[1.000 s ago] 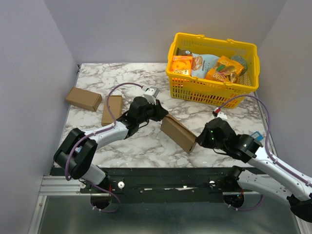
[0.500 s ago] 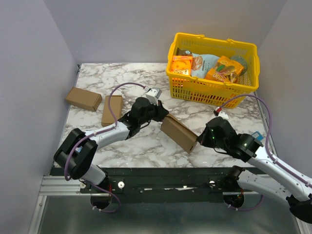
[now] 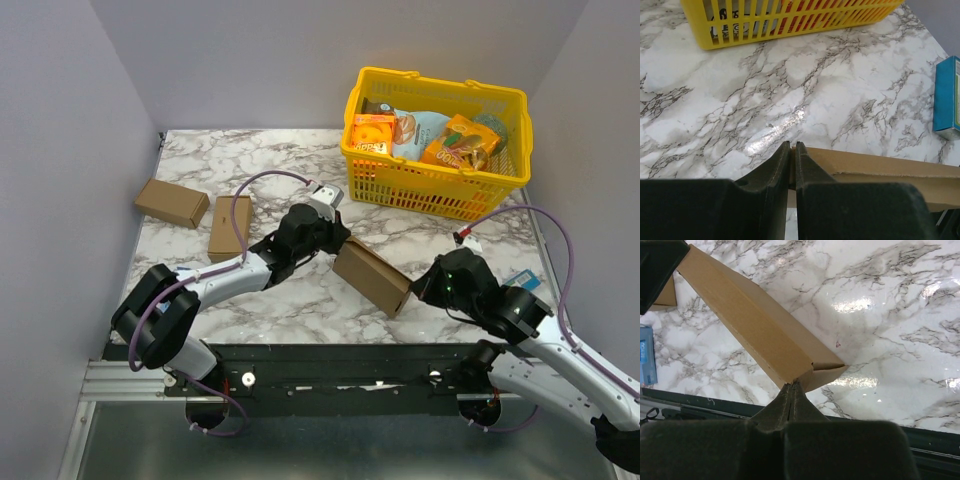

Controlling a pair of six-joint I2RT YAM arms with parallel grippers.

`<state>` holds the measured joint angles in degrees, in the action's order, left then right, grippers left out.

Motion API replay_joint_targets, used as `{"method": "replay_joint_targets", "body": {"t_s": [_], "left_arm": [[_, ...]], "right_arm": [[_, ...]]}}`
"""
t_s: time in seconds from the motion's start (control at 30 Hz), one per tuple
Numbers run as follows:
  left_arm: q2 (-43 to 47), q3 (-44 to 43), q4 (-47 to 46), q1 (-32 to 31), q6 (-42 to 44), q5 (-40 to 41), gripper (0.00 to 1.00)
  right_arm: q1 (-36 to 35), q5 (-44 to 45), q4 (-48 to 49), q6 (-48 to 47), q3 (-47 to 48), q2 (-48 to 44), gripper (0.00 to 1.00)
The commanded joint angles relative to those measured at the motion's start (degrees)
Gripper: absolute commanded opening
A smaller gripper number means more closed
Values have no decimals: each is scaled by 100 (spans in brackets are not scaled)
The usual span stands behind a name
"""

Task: Fold the paper box

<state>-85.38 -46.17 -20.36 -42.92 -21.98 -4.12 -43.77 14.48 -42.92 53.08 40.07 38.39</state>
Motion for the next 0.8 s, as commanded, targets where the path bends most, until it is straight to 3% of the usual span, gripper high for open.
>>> {"method": "replay_joint_targets", "body": {"t_s": [0.0, 0.17, 0.43, 0.77], "left_arm": [[-215, 153, 1315, -305, 299, 165, 17], [-137, 144, 1403, -402, 361, 516, 18], [-128, 144, 1430, -490, 387, 623, 18], [-84, 188, 1412, -551, 422, 649, 18]], "right_arm": [[26, 134, 364, 176, -131, -34, 0], [26, 301, 12, 36, -105, 72, 1], [26, 424, -50, -157, -26, 300, 21], [26, 766, -261, -263, 141, 353, 33]]}}
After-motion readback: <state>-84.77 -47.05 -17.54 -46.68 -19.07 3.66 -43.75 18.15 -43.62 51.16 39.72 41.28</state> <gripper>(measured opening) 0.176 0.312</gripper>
